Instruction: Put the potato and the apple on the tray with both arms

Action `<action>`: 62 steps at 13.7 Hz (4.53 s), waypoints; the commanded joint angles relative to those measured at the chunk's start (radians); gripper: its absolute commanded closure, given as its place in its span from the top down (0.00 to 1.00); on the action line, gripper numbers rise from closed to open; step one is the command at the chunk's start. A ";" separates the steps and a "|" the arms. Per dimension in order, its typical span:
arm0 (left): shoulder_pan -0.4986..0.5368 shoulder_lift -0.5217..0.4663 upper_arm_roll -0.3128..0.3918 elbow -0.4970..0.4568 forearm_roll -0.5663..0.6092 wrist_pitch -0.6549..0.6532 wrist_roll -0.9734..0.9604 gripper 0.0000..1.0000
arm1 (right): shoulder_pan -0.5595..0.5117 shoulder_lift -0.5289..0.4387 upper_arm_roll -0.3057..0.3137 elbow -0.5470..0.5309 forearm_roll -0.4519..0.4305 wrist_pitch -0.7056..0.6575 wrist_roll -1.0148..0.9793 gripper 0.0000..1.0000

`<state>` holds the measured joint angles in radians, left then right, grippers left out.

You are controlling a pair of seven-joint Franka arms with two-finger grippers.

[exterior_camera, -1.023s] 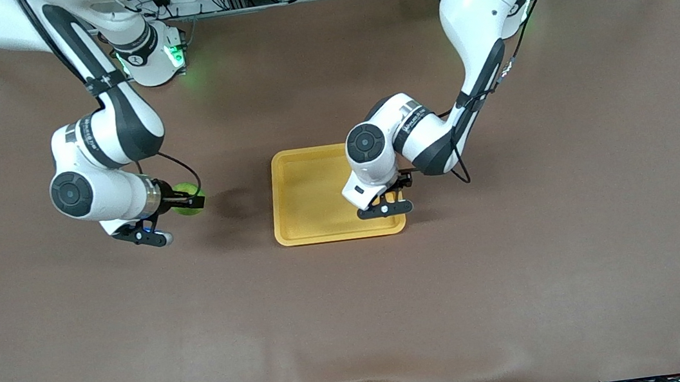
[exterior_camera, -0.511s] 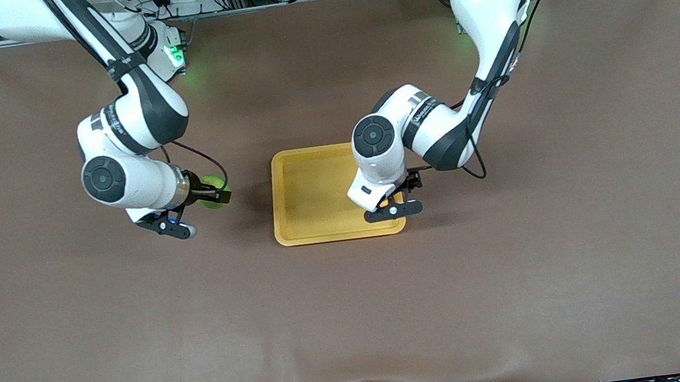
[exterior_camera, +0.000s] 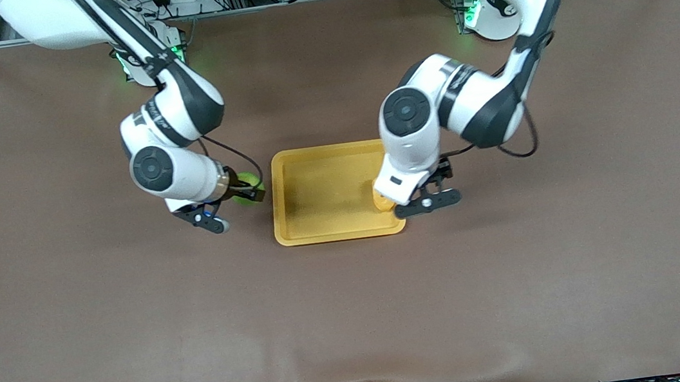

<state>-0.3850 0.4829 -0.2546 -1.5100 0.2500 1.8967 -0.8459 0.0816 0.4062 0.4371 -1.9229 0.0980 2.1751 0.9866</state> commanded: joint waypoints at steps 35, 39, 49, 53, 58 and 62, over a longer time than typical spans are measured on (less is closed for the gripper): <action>0.558 -0.498 -0.002 -0.050 -0.158 -0.370 0.824 1.00 | 0.081 0.174 -0.012 0.424 -0.213 -0.335 0.340 1.00; 0.548 -0.500 0.001 -0.050 -0.158 -0.376 0.826 1.00 | 0.079 0.114 -0.006 0.469 -0.286 -0.449 0.293 1.00; 0.327 -0.515 0.210 -0.049 -0.158 -0.415 0.821 1.00 | -0.052 0.019 -0.001 0.625 -0.270 -0.675 -0.047 1.00; 0.322 -0.512 0.209 -0.049 -0.158 -0.415 0.821 1.00 | -0.134 -0.062 -0.008 0.621 -0.244 -0.713 -0.241 1.00; 0.322 -0.511 0.209 -0.049 -0.158 -0.415 0.821 1.00 | -0.155 -0.119 -0.070 0.619 -0.209 -0.768 -0.393 1.00; 0.322 -0.514 0.209 -0.049 -0.167 -0.415 0.812 1.00 | -0.126 -0.171 -0.158 0.624 -0.195 -0.805 -0.525 1.00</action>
<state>-0.0558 -0.0098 -0.0559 -1.5468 0.1114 1.4903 -0.0385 -0.0632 0.2877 0.3261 -1.2868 -0.1289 1.3833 0.5207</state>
